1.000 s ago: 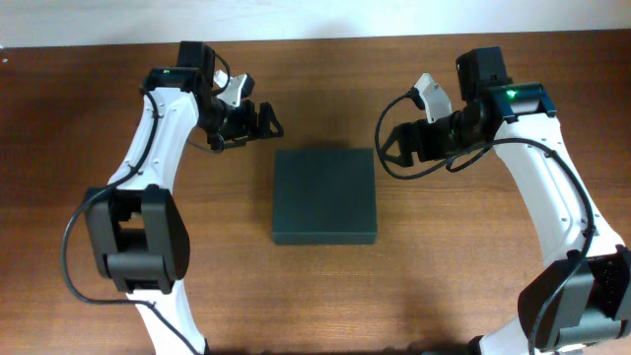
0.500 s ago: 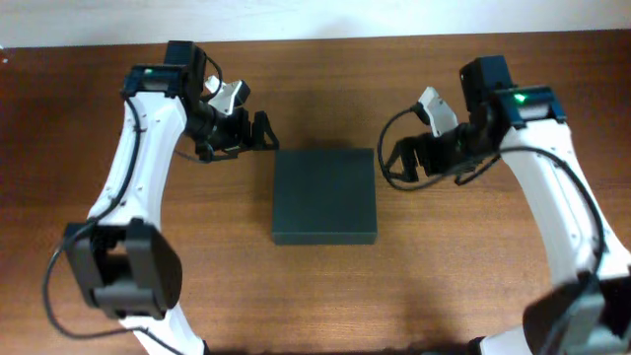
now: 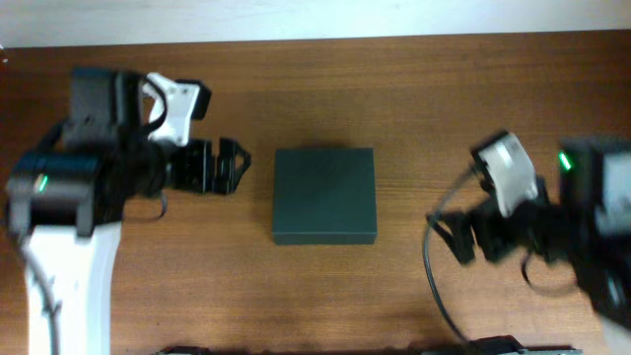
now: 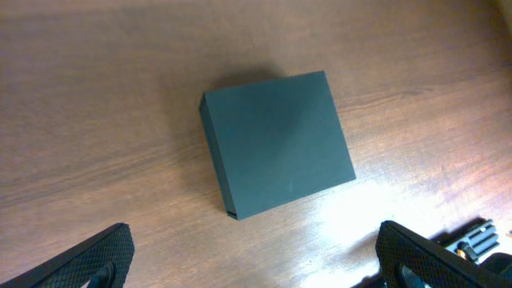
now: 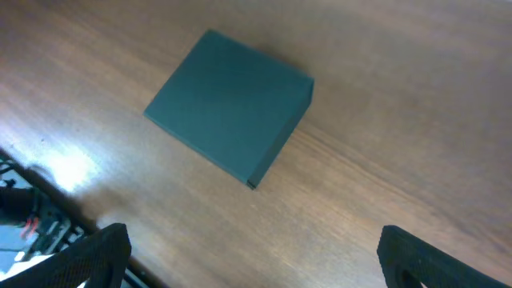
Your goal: Pack container
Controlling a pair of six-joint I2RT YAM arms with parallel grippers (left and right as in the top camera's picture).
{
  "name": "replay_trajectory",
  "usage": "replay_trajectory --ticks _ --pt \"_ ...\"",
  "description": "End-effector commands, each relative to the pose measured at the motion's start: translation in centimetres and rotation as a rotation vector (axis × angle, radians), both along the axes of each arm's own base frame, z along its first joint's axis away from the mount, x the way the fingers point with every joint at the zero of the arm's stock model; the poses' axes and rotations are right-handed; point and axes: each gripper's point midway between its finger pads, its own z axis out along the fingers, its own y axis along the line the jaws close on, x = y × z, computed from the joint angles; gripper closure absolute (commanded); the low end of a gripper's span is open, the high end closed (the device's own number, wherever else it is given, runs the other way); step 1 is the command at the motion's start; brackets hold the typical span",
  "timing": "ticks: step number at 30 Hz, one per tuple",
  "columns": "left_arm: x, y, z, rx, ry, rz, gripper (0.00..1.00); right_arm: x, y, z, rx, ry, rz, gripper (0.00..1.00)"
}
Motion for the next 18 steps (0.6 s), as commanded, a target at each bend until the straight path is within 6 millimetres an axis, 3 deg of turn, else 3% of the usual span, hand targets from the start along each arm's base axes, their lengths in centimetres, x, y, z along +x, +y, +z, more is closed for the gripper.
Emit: replay_trajectory --ticks 1,9,18 --pt "-2.5 0.4 0.1 0.013 -0.023 0.027 0.01 -2.7 -0.8 -0.3 -0.033 -0.065 -0.011 0.01" --pt "-8.7 0.0 -2.6 -0.042 -0.098 0.044 0.01 -9.3 -1.6 -2.3 -0.012 -0.207 -0.017 0.01" --pt "-13.1 0.5 -7.1 -0.068 -0.227 0.053 0.01 -12.6 -1.9 -2.5 0.021 -0.336 -0.035 0.01"
